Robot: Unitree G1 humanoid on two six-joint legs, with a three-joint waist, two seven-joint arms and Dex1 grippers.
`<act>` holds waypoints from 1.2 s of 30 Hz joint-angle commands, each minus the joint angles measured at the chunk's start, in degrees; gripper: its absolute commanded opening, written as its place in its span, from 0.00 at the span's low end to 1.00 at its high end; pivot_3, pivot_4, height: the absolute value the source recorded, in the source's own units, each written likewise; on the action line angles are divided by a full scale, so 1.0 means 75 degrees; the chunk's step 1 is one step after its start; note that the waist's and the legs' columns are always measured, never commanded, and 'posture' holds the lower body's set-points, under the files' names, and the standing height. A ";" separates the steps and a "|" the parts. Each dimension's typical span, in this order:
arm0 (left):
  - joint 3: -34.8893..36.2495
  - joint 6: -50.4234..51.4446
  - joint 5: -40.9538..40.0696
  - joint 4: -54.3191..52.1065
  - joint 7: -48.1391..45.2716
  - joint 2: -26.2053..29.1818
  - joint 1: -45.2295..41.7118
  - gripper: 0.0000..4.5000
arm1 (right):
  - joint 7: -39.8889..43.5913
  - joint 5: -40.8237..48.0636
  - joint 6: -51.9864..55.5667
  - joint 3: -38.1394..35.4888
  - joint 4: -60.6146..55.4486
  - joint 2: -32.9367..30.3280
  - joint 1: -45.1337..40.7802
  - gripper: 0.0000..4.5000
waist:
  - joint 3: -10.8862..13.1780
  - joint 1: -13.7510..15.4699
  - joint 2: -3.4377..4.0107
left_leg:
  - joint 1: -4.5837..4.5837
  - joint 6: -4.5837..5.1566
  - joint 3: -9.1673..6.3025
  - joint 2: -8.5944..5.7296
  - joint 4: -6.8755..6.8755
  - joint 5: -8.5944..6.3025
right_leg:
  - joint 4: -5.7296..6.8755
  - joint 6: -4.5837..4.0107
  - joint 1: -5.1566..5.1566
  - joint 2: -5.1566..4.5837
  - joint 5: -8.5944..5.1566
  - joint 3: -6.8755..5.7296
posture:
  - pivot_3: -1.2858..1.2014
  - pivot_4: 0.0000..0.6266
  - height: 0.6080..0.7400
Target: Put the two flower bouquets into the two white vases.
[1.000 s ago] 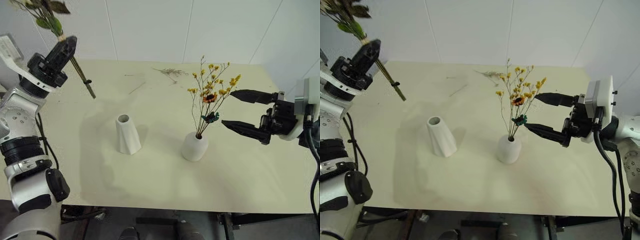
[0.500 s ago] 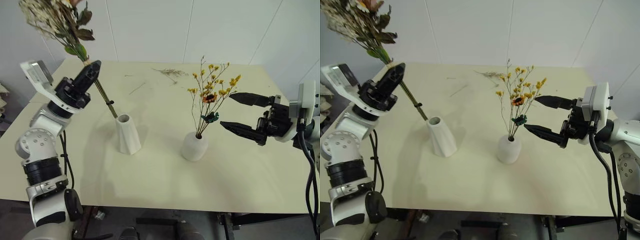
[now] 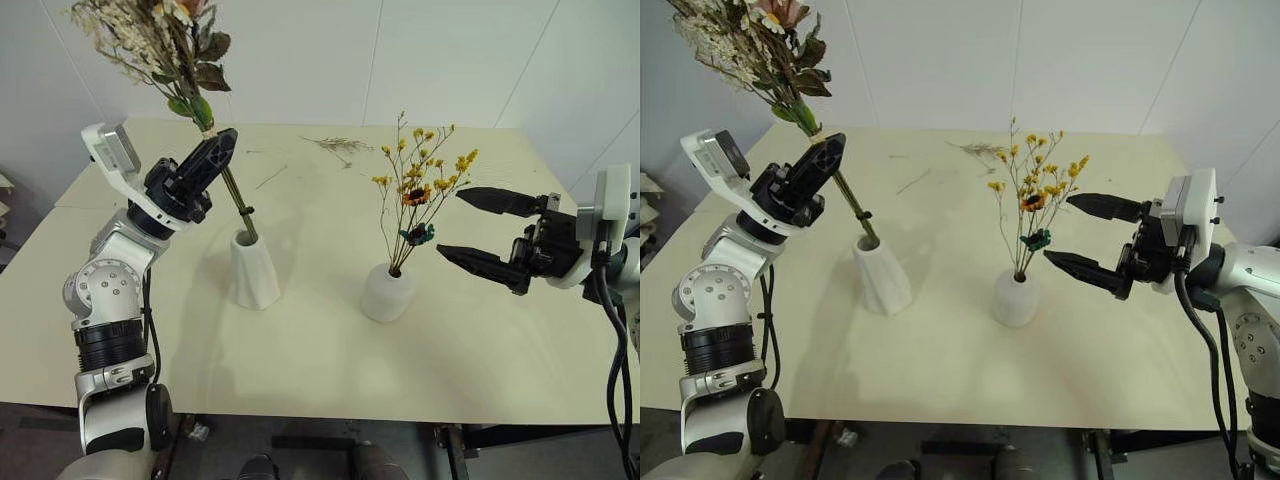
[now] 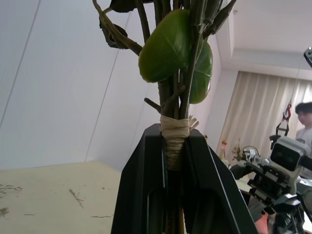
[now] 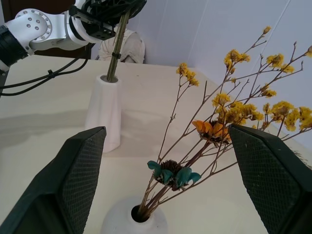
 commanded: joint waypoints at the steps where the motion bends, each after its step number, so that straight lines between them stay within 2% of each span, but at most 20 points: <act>1: -0.0078 -0.0184 0.0117 -0.0212 -0.0203 0.0196 0.0116 0.02 | -0.0214 0.0213 0.0072 -0.0218 -0.0279 0.0015 -0.0157 0.94 | 0.0000 -0.0003 0.0000 | 0.0001 0.0000 0.0000 0.0000 -0.0001 0.0000 | 0.0000 0.0000 0.0000 0.0000 0.0000 0.0000 | 0.52 0.24 1.00; 9: -0.0102 -0.0267 0.0159 -0.0235 -0.0335 0.0382 0.0194 0.02 | -0.0376 0.0274 0.0207 -0.0134 -0.0289 0.0017 -0.0357 0.94 | 0.0000 -0.0002 0.0000 | -0.0001 0.0000 -0.0001 0.0001 -0.0008 0.0000 | -0.0005 -0.0001 -0.0002 0.0000 -0.0001 -0.0001 | 0.52 0.24 1.00; 23: -0.0505 -0.1067 0.0854 0.0013 -0.0820 0.0279 0.0710 0.02 | -0.0485 0.0244 0.0230 -0.0078 -0.0344 0.0226 -0.0380 0.94 | 0.0000 0.0002 0.0000 | -0.0007 0.0002 0.0000 0.0001 -0.0018 -0.0001 | -0.0032 0.0000 0.0000 -0.0002 0.0000 -0.0001 | 0.52 0.24 1.00; 25: -0.0497 -0.1034 0.0837 0.0060 -0.0879 0.0320 0.0725 0.18 | -0.0495 0.0239 0.0228 -0.0089 -0.0362 0.0251 -0.0357 0.94 | 0.0000 0.0001 0.0000 | -0.0008 0.0002 0.0000 0.0001 -0.0018 -0.0001 | -0.0034 0.0001 -0.0001 -0.0002 0.0001 -0.0001 | 0.52 0.24 1.00; 30: -0.0601 -0.1269 0.1045 0.0137 -0.1034 0.0344 0.0716 0.51 | -0.0475 0.0212 0.0181 -0.0101 -0.0333 0.0311 -0.0324 0.94 | 0.0000 0.0000 0.0000 | -0.0008 0.0003 0.0000 0.0001 -0.0020 -0.0002 | -0.0037 0.0001 -0.0001 -0.0002 0.0001 -0.0001 | 0.52 0.24 1.00; 36: -0.1116 -0.2028 0.2149 0.0283 -0.1768 0.1124 0.1085 0.93 | -0.0424 0.0158 0.0095 -0.0088 -0.0292 0.0419 -0.0275 0.94 | 0.0000 -0.0014 0.0000 | -0.0007 0.0003 0.0001 0.0003 -0.0030 -0.0002 | -0.0042 0.0000 -0.0003 -0.0001 0.0001 0.0000 | 0.52 0.24 1.00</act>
